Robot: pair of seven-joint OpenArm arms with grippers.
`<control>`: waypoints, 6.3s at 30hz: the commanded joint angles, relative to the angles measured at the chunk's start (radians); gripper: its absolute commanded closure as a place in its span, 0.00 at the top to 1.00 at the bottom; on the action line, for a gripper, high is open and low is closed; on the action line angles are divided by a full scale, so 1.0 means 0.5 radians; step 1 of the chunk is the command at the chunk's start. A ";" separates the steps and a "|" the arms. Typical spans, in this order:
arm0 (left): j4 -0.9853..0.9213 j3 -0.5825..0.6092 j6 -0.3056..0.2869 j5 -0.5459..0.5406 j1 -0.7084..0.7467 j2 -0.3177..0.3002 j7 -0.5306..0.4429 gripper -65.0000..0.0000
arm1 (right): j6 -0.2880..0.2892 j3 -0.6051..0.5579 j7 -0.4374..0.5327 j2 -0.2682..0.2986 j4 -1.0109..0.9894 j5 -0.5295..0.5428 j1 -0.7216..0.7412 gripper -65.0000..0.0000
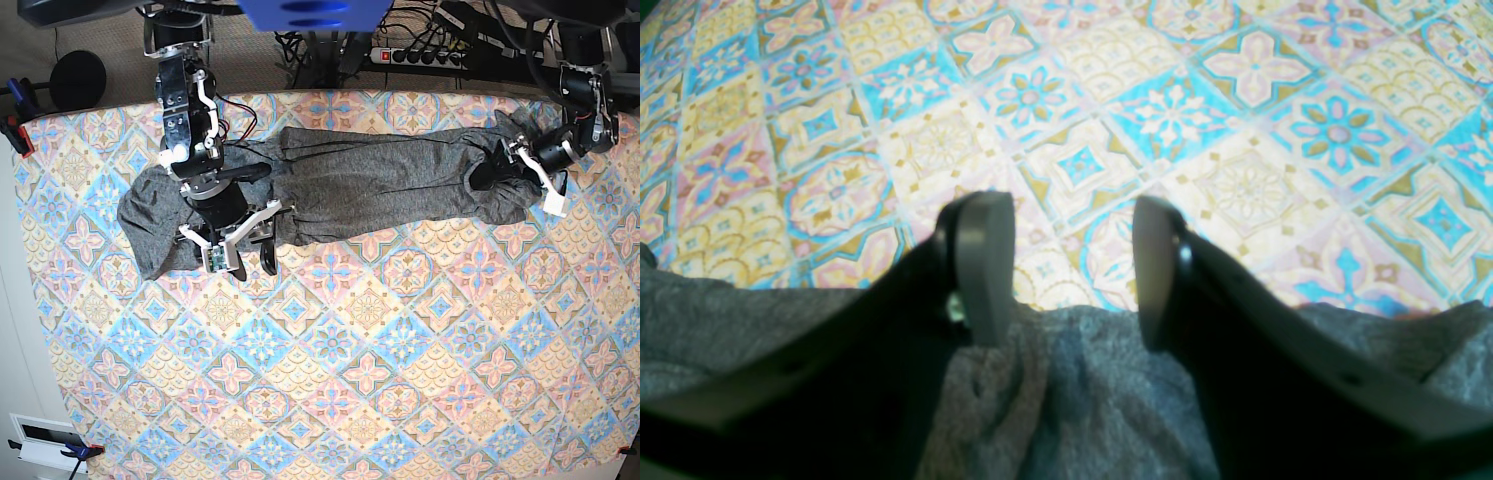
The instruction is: Layout the t-shirt on the table in an organized manner, then fold the t-shirt properly
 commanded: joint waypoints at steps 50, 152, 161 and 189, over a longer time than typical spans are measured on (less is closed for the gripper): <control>0.910 -0.256 0.103 0.152 0.168 0.189 0.507 0.00 | 0.001 0.856 0.048 0.003 0.038 0.017 -0.119 0.43; 0.342 0.383 0.103 0.487 -0.473 0.425 0.059 0.00 | 0.013 -0.221 0.057 0.073 0.265 0.020 -0.454 0.00; 0.342 0.383 0.103 0.650 -0.464 0.468 0.059 0.00 | 0.222 -0.903 0.045 0.239 0.277 0.026 -0.236 0.00; 0.441 0.373 0.103 0.650 -0.464 0.459 0.059 0.00 | 0.212 -0.875 0.038 0.147 -0.251 0.017 -0.030 0.00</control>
